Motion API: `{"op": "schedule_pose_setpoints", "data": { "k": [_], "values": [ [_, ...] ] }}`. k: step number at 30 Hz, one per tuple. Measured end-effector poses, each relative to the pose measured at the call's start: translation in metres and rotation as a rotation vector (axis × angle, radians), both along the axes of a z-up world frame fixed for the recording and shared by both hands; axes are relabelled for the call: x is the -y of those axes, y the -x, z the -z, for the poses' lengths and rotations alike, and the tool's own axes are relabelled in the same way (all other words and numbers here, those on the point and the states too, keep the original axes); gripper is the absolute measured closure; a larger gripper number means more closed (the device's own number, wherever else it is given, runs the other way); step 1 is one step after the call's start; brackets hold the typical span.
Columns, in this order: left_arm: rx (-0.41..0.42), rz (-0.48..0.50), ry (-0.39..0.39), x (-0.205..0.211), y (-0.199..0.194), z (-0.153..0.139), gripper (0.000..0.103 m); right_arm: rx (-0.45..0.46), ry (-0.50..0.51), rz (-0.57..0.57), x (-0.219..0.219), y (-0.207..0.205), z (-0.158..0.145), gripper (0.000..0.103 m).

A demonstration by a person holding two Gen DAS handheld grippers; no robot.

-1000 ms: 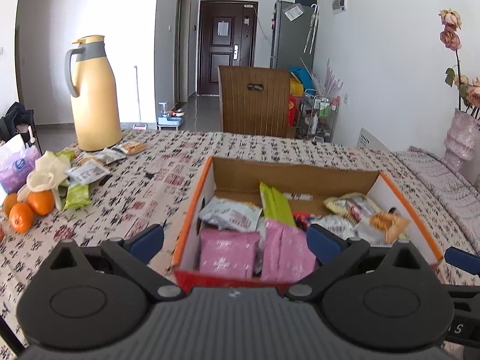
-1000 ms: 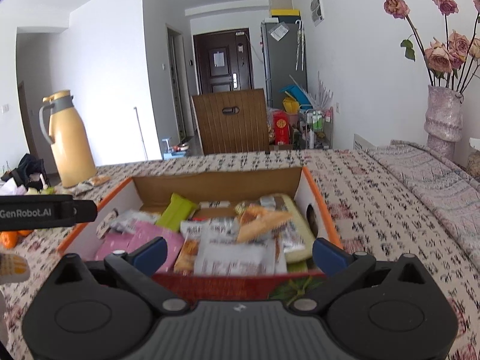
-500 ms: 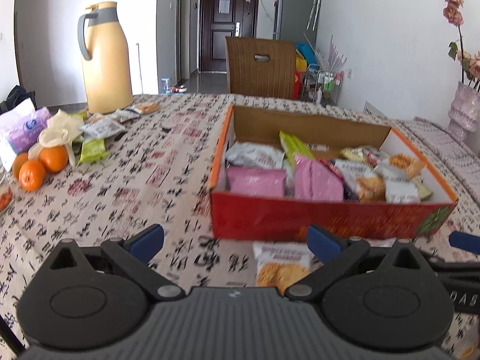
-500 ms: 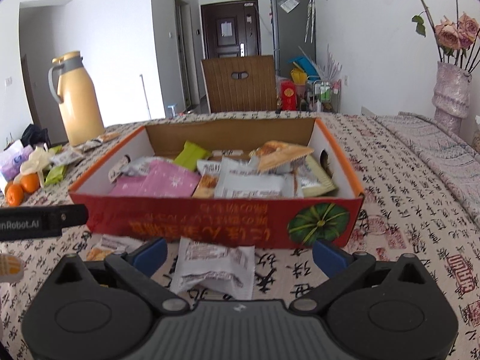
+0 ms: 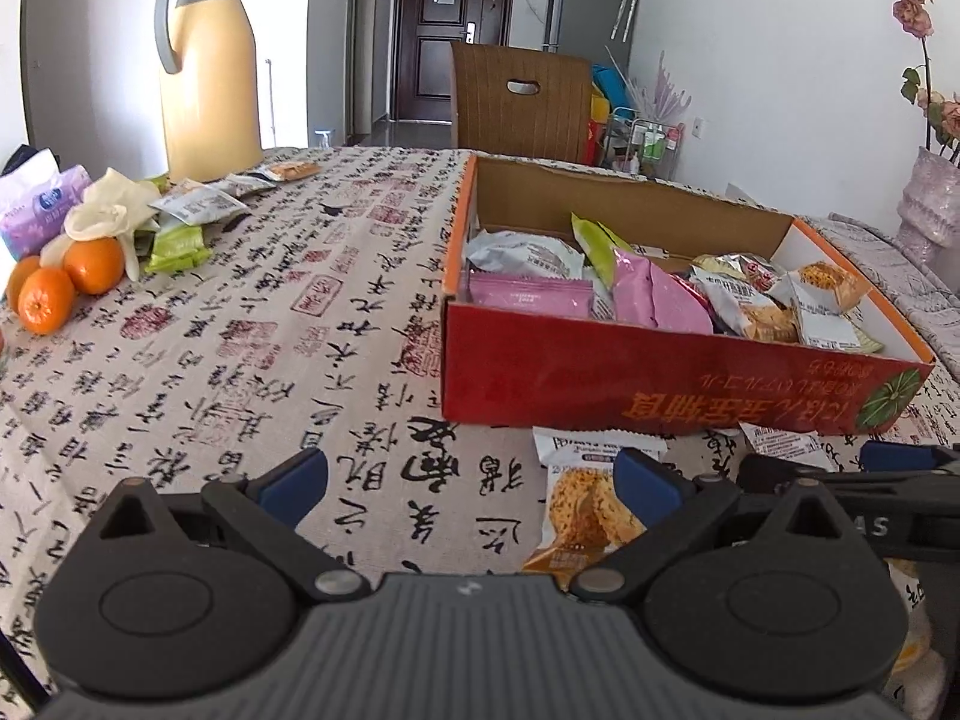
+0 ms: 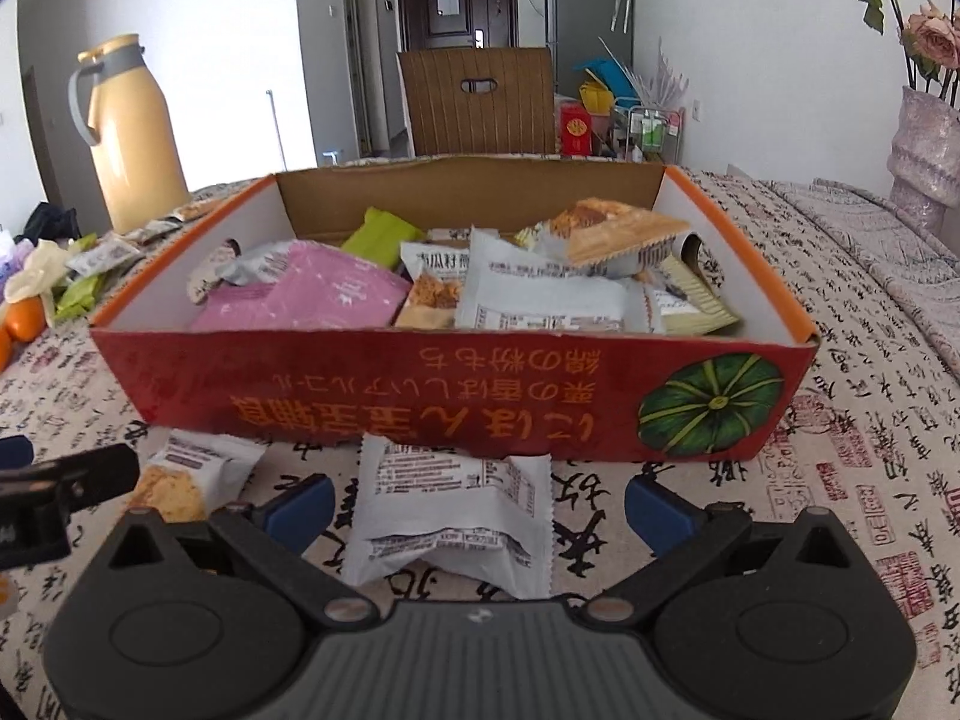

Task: Organize snacks
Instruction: 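Grasp the white packet with the right gripper, then grasp the cookie packet with the left gripper while the right gripper holds the white packet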

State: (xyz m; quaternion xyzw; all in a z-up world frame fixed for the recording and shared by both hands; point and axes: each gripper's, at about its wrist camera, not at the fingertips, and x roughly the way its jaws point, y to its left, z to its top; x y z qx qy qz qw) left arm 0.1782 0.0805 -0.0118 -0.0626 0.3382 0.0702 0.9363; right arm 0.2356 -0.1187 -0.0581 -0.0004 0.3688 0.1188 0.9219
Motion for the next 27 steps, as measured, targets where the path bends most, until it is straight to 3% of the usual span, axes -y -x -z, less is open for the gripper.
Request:
{"op": "schedule_pose_setpoints", "data": {
  "k": [3,7,9,11,14,16,27],
  "values": [
    [-0.001,0.004,0.024,-0.002,-0.002,0.005,0.0,-0.023,0.014,0.013,-0.002,-0.005,0.009,0.0],
    [-0.009,0.009,0.049,-0.003,-0.004,0.009,0.0,0.014,0.026,0.017,-0.005,-0.003,0.012,0.006],
    [-0.009,0.014,0.055,-0.003,-0.004,0.009,0.0,0.027,0.021,0.012,-0.004,-0.001,0.012,0.014],
    [-0.006,0.016,0.057,-0.003,-0.004,0.009,0.0,0.044,0.014,0.004,-0.004,0.002,0.01,0.03],
    [-0.006,0.017,0.058,-0.003,-0.004,0.01,0.0,0.062,0.008,-0.013,-0.003,0.005,0.009,0.047],
    [-0.006,0.017,0.057,-0.003,-0.004,0.01,0.0,0.072,0.006,-0.02,-0.003,0.006,0.008,0.054],
    [-0.03,0.03,0.017,0.01,-0.004,0.001,0.0,0.105,-0.012,-0.03,0.008,0.018,-0.003,0.059]
  ]
}}
